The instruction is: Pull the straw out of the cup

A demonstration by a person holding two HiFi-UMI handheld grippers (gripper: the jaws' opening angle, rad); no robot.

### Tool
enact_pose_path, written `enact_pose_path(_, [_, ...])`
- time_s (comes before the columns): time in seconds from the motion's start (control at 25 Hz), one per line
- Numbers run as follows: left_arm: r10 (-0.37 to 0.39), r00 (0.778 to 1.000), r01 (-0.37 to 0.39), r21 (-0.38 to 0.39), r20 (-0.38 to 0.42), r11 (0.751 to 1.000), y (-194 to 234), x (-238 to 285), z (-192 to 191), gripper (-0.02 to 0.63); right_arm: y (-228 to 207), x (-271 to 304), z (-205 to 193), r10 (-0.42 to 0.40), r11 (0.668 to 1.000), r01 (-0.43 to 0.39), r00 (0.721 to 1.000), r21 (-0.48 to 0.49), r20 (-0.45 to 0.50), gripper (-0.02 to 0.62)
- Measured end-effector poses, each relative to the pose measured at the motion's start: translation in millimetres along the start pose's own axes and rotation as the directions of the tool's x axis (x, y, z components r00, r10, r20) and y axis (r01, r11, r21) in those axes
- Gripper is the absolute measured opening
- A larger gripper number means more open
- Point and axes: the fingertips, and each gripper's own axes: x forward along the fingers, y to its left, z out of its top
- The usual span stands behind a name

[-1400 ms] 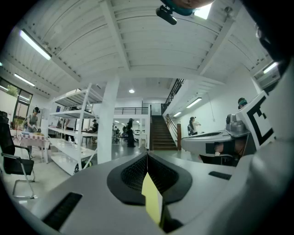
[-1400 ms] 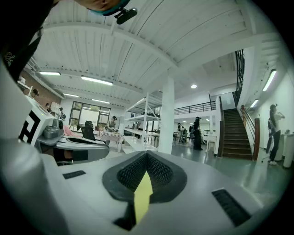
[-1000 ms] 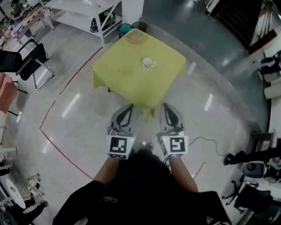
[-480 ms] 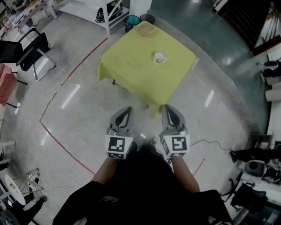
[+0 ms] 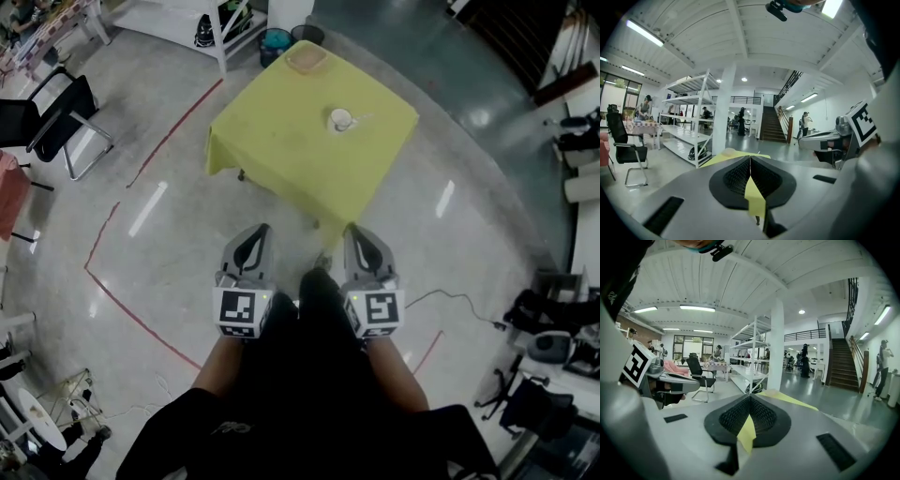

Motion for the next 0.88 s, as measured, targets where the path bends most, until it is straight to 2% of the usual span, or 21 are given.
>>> enact_pose_path(0.32, [0.014,0.999,-0.014,0.005,-0.051,1.0,5,35,-3,0.044,-32,49,3,0.009,0.999,-0.009,1.0,0.042,0.009,0.017])
enact_pose_path(0.56, [0.044,0.996,-0.042,0.019,-0.077,0.999,22,85,10,0.044,-62,96,18,0.038,0.996,-0.04,0.999,0.079,0.024,0.017])
enact_pose_path(0.68, [0.025,0.995,-0.023,0.02,-0.093,1.0,21,118,17,0.044,-84,119,19,0.042,0.996,-0.043,0.999,0.083,0.013,0.017])
enact_pose_path(0.88, [-0.04,0.989,0.048,0.051,-0.144,0.998,-5,192,23,0.044,-138,150,2,0.051,0.993,-0.048,0.998,0.108,-0.026,0.017])
